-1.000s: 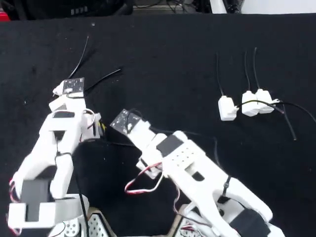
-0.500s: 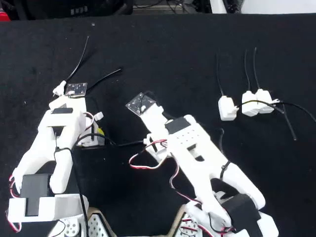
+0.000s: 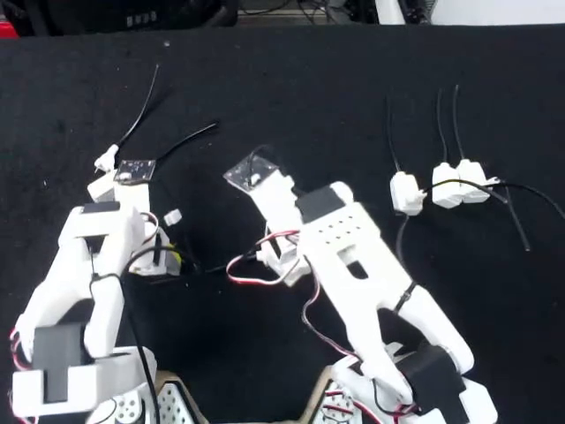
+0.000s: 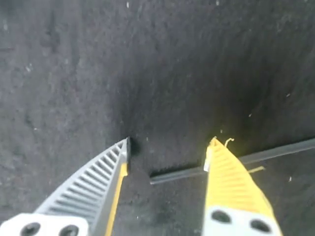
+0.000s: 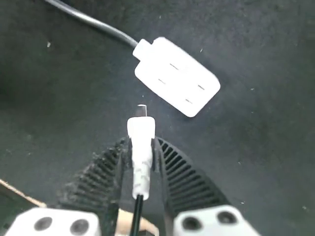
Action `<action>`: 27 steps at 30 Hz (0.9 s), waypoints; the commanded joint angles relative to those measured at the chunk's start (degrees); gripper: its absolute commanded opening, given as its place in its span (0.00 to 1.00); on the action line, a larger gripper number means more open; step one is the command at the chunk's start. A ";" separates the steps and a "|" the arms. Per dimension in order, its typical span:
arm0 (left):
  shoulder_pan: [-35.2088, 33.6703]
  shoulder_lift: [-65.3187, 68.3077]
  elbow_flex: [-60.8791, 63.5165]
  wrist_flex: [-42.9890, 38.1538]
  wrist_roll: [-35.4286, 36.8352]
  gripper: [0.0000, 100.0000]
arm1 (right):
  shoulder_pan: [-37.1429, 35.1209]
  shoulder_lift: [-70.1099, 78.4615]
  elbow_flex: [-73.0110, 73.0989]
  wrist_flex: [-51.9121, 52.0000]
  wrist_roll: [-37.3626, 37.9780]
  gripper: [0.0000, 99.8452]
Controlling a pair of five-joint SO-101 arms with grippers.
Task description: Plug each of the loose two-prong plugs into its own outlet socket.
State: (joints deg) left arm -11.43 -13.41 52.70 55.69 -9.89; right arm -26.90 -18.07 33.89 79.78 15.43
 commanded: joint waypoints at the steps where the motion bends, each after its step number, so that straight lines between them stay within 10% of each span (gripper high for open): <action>1: -0.22 -6.33 5.93 -0.35 -1.05 0.25 | 0.79 0.22 -6.99 4.92 -0.62 0.01; 27: 0.84 -24.88 18.42 -5.01 2.55 0.25 | 8.35 29.67 -35.38 21.01 -10.29 0.01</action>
State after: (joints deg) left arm -11.34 -37.32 70.90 51.03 -8.04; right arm -19.08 11.03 2.24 98.95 6.81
